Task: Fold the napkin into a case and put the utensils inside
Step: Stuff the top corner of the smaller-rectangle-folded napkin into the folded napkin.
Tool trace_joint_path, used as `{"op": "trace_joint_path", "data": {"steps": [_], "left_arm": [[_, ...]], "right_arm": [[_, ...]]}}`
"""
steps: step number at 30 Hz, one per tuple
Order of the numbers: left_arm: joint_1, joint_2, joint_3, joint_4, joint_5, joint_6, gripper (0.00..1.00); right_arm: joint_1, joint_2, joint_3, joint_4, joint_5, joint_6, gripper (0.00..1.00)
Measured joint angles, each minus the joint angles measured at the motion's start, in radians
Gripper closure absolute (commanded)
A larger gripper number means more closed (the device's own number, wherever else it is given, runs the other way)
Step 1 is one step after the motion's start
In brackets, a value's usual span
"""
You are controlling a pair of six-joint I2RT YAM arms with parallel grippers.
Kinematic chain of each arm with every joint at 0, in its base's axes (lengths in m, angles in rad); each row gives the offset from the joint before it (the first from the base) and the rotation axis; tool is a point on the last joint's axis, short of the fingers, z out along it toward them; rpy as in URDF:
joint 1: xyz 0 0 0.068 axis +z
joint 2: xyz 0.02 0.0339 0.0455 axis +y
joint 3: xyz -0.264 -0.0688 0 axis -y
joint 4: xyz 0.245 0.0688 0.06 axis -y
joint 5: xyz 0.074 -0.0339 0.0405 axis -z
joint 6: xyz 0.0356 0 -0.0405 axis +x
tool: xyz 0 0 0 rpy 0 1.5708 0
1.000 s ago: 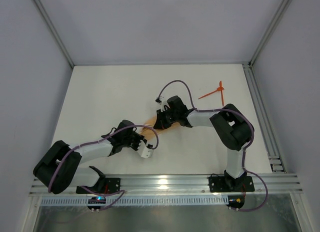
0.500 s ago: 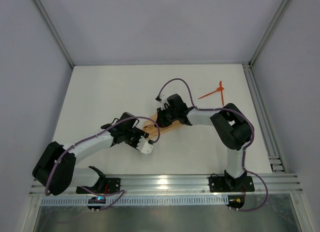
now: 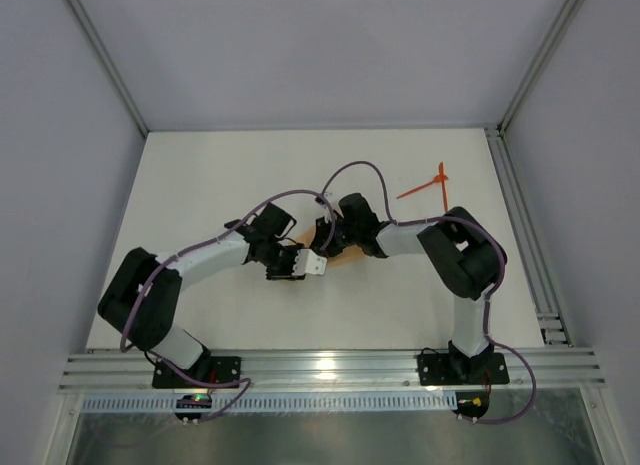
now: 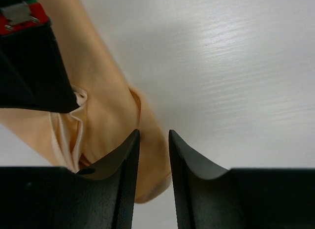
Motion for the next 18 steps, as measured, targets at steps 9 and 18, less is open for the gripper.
{"op": "trace_joint_path", "data": {"steps": [9,18], "left_arm": [[-0.008,0.105,-0.015,0.1,-0.063,-0.032,0.69],[-0.01,0.097,-0.016,0.124,-0.079,-0.057,1.0]], "right_arm": [[-0.012,0.005,-0.017,0.034,-0.039,0.02,0.97],[-0.013,0.005,-0.02,0.033,-0.082,0.019,0.97]]}}
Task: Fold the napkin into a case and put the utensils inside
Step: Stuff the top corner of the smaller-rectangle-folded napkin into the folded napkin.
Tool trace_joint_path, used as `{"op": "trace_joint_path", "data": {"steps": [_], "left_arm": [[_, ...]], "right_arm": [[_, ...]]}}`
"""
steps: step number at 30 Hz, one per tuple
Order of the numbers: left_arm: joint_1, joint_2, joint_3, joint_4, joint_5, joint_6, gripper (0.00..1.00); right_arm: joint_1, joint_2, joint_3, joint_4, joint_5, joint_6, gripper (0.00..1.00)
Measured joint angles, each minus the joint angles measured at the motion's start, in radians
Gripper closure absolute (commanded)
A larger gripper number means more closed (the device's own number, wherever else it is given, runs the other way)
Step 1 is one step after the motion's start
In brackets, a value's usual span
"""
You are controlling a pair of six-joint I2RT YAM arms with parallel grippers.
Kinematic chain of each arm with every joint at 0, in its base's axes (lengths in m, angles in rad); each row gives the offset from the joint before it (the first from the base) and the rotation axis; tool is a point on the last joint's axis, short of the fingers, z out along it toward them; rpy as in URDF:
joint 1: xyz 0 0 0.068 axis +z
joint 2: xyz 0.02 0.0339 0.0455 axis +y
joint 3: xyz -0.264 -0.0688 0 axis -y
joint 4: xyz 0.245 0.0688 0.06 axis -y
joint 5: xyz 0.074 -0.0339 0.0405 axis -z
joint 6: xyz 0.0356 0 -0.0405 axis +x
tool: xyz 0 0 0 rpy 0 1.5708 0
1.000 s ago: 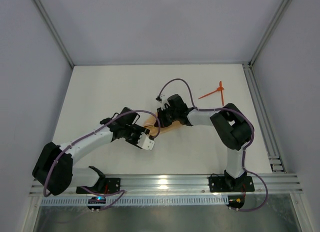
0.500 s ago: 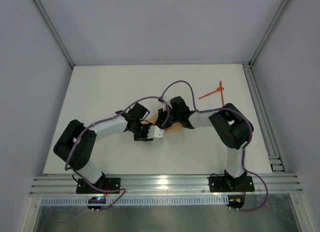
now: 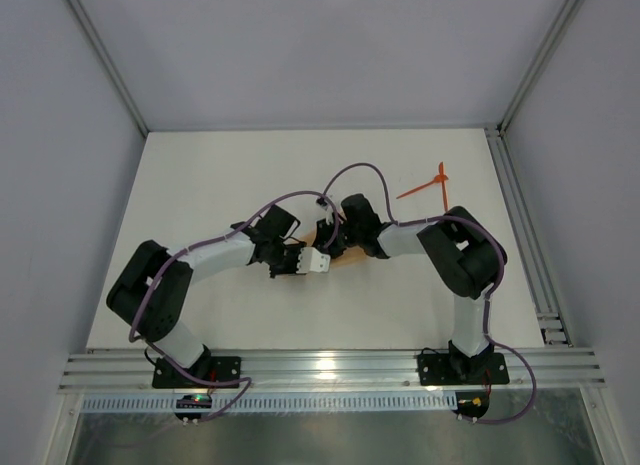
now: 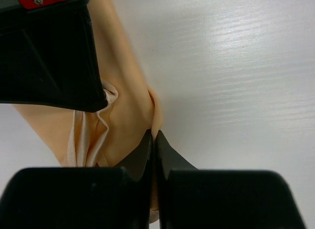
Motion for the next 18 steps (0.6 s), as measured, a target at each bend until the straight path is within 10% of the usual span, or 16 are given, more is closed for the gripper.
{"op": "trace_joint_path", "data": {"steps": [18], "left_arm": [[0.0,-0.005,-0.007,0.014,0.001,-0.004,0.96]], "right_arm": [[0.034,-0.062,-0.042,0.008,-0.069,0.055,0.97]]}}
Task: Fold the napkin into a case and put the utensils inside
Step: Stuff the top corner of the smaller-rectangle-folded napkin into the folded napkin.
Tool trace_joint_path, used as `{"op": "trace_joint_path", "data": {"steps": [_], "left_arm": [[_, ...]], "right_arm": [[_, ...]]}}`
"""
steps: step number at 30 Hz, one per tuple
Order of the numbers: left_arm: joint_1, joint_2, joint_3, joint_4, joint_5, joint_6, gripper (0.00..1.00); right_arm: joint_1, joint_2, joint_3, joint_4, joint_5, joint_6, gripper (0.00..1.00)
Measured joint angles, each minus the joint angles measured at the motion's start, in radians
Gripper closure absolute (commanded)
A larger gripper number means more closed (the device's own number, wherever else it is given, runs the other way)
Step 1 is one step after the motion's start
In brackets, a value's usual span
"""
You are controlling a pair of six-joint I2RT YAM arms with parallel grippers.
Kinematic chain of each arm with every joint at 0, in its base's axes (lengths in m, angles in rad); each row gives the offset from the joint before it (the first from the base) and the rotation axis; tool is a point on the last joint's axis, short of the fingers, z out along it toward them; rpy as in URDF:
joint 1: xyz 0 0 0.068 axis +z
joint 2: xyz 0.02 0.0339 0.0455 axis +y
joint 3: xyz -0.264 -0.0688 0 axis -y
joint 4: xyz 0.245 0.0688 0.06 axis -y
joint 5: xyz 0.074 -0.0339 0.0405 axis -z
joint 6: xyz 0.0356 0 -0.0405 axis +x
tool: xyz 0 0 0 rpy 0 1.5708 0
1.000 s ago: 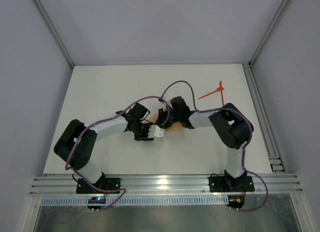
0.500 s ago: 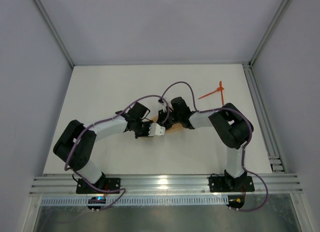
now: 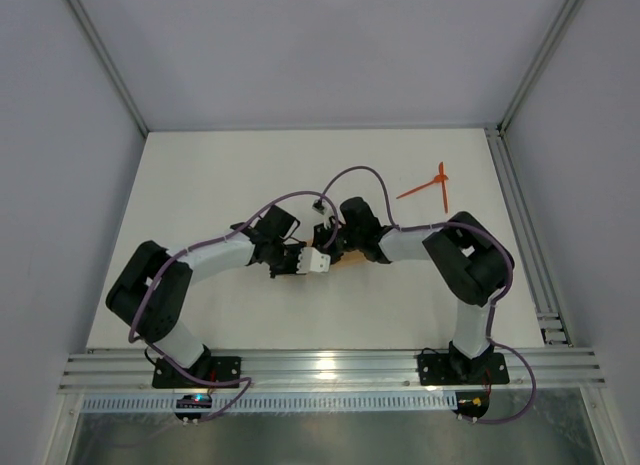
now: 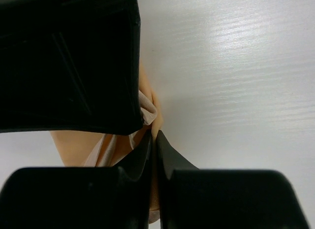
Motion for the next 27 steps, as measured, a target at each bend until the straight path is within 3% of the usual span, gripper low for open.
{"op": "trace_joint_path", "data": {"steps": [5,16,20,22,25,27], "left_arm": [[0.0,-0.01,-0.002,0.0,0.0,-0.001,0.96],[0.0,-0.02,-0.009,-0.025,-0.001,0.005,0.93],[0.0,-0.027,-0.009,-0.026,0.001,0.002,0.84],[0.0,-0.028,-0.008,-0.031,0.001,-0.003,0.86],[0.0,-0.029,0.003,-0.042,-0.005,-0.005,0.96],[0.0,-0.029,0.006,-0.046,-0.008,-0.001,0.96]], "right_arm": [[0.005,0.005,-0.003,0.013,-0.005,0.06,0.97],[0.014,0.145,-0.017,0.235,-0.016,0.256,0.97],[0.014,0.159,-0.019,0.27,-0.013,0.278,0.97],[0.014,0.166,-0.024,0.295,-0.013,0.295,0.97],[0.014,0.173,-0.034,0.33,-0.012,0.314,0.97],[0.014,0.174,-0.04,0.345,-0.01,0.322,0.97]]}}
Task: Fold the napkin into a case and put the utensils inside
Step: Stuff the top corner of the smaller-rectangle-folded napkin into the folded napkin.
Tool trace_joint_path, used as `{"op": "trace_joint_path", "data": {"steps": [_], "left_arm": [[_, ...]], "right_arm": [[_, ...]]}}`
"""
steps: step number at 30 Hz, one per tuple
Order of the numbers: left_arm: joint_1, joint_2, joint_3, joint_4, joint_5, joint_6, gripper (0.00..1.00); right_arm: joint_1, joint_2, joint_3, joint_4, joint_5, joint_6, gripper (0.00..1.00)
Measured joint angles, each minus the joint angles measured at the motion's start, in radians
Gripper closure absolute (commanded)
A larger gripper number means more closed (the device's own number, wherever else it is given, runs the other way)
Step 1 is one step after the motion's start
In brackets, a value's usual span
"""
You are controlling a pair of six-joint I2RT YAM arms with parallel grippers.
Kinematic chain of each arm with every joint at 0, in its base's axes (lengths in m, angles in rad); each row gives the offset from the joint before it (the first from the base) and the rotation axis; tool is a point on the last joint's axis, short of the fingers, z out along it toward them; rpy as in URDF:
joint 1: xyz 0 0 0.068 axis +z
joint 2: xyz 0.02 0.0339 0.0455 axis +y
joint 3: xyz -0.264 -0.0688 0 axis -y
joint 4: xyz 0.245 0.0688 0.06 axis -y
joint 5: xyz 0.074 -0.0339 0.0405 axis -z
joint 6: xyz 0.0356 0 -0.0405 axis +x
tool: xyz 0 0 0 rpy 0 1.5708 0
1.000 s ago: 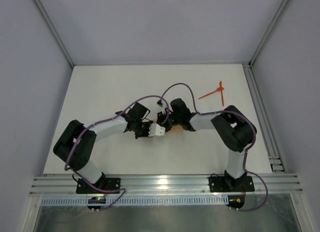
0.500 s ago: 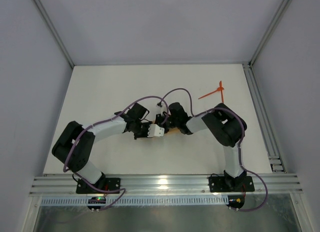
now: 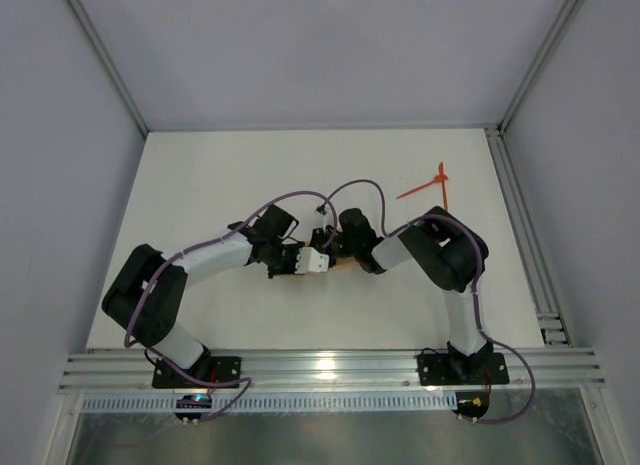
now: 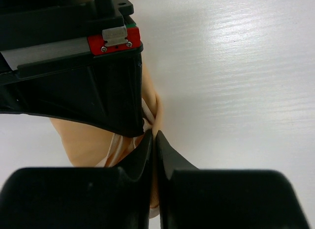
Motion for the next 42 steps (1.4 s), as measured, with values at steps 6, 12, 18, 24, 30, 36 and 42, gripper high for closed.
{"op": "trace_joint_path", "data": {"steps": [6,12,18,24,30,36,42], "left_arm": [[0.0,0.0,0.026,-0.026,0.002,-0.001,1.0],[0.0,0.0,0.036,-0.04,0.006,-0.004,1.0],[0.008,0.0,0.034,-0.047,0.005,-0.004,1.0],[0.028,0.0,0.023,-0.038,0.029,-0.006,1.0],[0.033,0.0,0.013,-0.031,0.043,-0.004,0.93],[0.037,0.0,0.011,0.013,0.016,-0.026,0.64],[0.038,0.0,0.009,0.033,0.0,-0.021,0.6]], "right_arm": [[0.002,0.0,-0.008,0.019,0.005,0.006,0.97],[0.022,-0.002,-0.008,0.021,0.03,0.035,0.97],[0.037,-0.004,-0.01,0.024,0.065,0.077,0.97],[0.039,-0.004,-0.078,0.131,0.087,0.137,0.97],[0.045,-0.004,-0.098,0.167,0.092,0.151,0.97],[0.046,-0.004,-0.098,0.165,0.095,0.144,0.97],[0.046,-0.004,-0.098,0.167,0.099,0.139,0.97]]}}
